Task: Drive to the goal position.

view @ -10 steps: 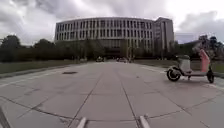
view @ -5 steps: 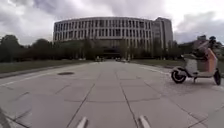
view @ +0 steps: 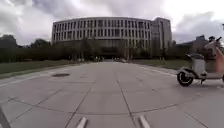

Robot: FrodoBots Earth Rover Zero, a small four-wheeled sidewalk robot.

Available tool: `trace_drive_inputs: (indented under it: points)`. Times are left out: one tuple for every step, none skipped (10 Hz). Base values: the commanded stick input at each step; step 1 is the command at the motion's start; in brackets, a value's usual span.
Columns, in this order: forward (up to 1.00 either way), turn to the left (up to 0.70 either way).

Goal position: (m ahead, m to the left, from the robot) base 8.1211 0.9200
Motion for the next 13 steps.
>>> trace_drive_inputs:
  points:
    - [0.70,0.01]
    - [0.70,0.01]
    - [0.70,0.01]
    - [0.70,0.01]
    - [0.70,0.01]
    - [0.70,0.01]
    - [0.70,0.01]
    - [0.70,0.01]
    - [0.70,0.01]
    - [0.70,0.01]
    - [0.70,0.01]
    - [0.70,0.01]
    - [0.70,0.01]
